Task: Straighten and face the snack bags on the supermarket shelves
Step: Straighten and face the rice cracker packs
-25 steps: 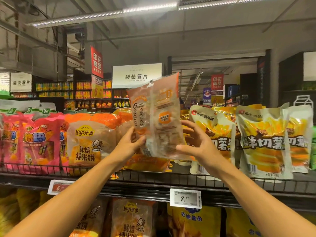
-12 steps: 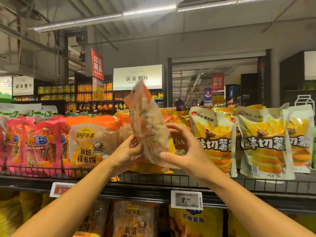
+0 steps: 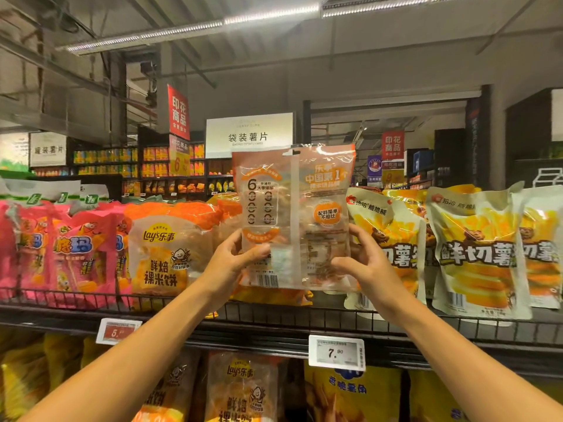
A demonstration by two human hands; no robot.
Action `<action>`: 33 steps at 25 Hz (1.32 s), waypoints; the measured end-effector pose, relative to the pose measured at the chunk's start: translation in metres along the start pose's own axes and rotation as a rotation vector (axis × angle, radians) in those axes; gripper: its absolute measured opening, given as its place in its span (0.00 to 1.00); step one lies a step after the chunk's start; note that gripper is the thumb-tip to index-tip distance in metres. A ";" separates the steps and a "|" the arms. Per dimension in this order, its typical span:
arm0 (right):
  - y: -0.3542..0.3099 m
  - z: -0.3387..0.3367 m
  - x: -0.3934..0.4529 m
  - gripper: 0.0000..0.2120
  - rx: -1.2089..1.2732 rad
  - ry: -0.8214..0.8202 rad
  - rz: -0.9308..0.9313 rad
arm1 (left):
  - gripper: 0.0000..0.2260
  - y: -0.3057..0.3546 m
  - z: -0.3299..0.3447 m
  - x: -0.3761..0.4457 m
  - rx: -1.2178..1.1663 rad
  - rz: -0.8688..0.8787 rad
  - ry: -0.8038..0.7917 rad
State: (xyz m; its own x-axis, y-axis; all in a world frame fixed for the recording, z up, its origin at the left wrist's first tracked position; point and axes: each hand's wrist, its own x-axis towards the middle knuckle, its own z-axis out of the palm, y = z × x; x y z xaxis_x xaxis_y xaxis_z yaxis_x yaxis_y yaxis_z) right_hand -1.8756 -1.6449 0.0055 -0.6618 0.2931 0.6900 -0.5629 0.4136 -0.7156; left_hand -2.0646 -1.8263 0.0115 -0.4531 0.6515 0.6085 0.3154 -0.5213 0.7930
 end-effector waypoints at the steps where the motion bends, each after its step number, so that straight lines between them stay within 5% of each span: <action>1: -0.001 -0.001 -0.001 0.26 0.006 -0.011 0.006 | 0.21 0.001 0.000 -0.002 -0.002 0.002 -0.004; 6: -0.012 0.005 -0.005 0.30 0.026 0.126 -0.102 | 0.32 0.014 0.020 -0.007 0.310 0.060 0.242; 9: -0.021 0.013 -0.004 0.29 0.032 0.233 -0.188 | 0.24 0.024 0.037 -0.013 0.549 0.264 0.405; 12: -0.033 0.025 -0.003 0.24 -0.032 0.262 -0.245 | 0.20 0.036 0.059 -0.023 0.548 0.281 0.262; 16: -0.043 0.039 -0.008 0.20 -0.077 0.060 -0.245 | 0.30 0.043 0.071 -0.028 0.144 0.045 -0.060; 19: -0.039 0.042 -0.010 0.18 -0.093 -0.062 -0.220 | 0.43 0.047 0.058 -0.026 0.038 -0.029 -0.119; 23: -0.030 0.039 -0.001 0.20 -0.102 -0.007 -0.160 | 0.24 0.042 0.040 -0.024 0.014 -0.050 -0.135; 25: -0.022 0.029 0.007 0.20 -0.179 0.060 -0.088 | 0.24 0.039 0.027 -0.025 0.000 -0.063 -0.150; 28: -0.011 0.013 0.009 0.34 -0.169 0.013 0.104 | 0.26 0.037 0.014 -0.026 0.033 -0.098 -0.140; 33: 0.007 0.011 0.010 0.29 -0.208 0.151 0.087 | 0.17 0.030 -0.003 -0.011 0.148 -0.044 -0.050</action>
State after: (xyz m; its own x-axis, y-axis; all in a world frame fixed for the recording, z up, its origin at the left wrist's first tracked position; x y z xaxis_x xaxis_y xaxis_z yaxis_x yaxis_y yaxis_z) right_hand -1.8916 -1.6484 0.0069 -0.6133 0.4542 0.6461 -0.3826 0.5448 -0.7462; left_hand -2.0523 -1.8510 0.0284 -0.4280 0.7007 0.5708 0.4170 -0.4073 0.8126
